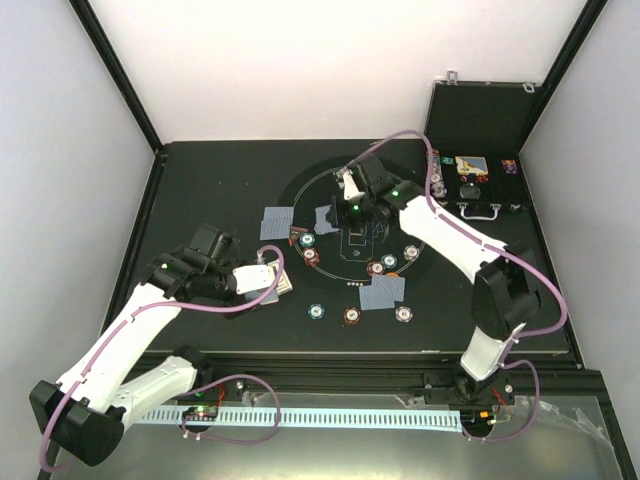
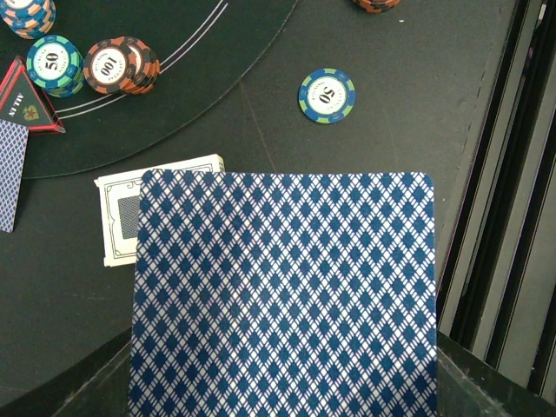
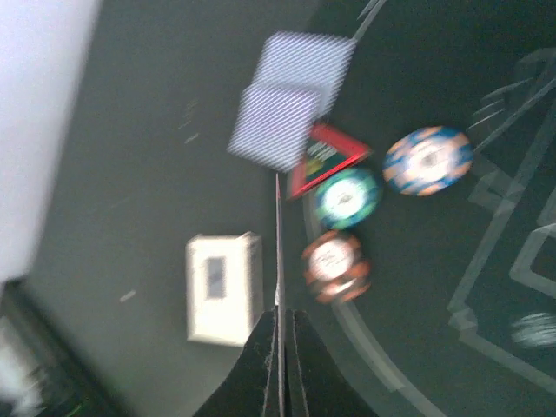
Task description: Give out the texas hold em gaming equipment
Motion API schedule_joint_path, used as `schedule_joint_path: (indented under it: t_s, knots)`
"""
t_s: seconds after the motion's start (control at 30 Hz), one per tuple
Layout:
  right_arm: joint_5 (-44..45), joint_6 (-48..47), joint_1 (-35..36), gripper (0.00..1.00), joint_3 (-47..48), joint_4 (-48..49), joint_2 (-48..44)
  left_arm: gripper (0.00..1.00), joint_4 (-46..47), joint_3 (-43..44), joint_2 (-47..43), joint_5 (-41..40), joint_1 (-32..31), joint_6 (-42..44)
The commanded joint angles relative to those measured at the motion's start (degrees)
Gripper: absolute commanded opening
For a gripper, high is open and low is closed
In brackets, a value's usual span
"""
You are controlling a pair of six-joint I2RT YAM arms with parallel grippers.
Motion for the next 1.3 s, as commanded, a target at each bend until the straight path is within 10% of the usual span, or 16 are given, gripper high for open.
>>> schedule_joint_path:
  t_s: [0.0, 0.3, 0.7, 0.87, 1.0, 1.27]
  knots:
    - [31.3, -12.2, 1.3, 0.01, 10.2, -17.1, 6.8, 0.06, 0.2, 1.3, -0.8, 0.3, 0.3, 0.2]
    - [73.3, -45.8, 11.4, 0.01, 8.6, 6.6, 16.2, 0.06, -0.1, 1.2, -1.0, 0.0, 0.3, 0.2]
    - [70.3, -59.9, 12.8, 0.04, 1.0, 22.2, 24.1, 0.06, 0.0, 0.9, -1.3, -0.5, 0.4, 0.3]
    - [66.2, -57.6, 14.3, 0.2, -1.9, 19.4, 23.2, 0.06, 0.4, 0.8, -1.1, -0.4, 0.4, 0.3]
    - [62.5, -53.9, 14.8, 0.62, -2.7, 15.1, 21.6, 0.07, 0.3, 1.3, -1.0, -0.5, 0.4, 0.2]
    - [57.1, -46.8, 15.1, 0.81, -6.4, 11.9, 14.9, 0.07, -0.1, 1.5, -1.0, -0.2, 0.3, 0.2]
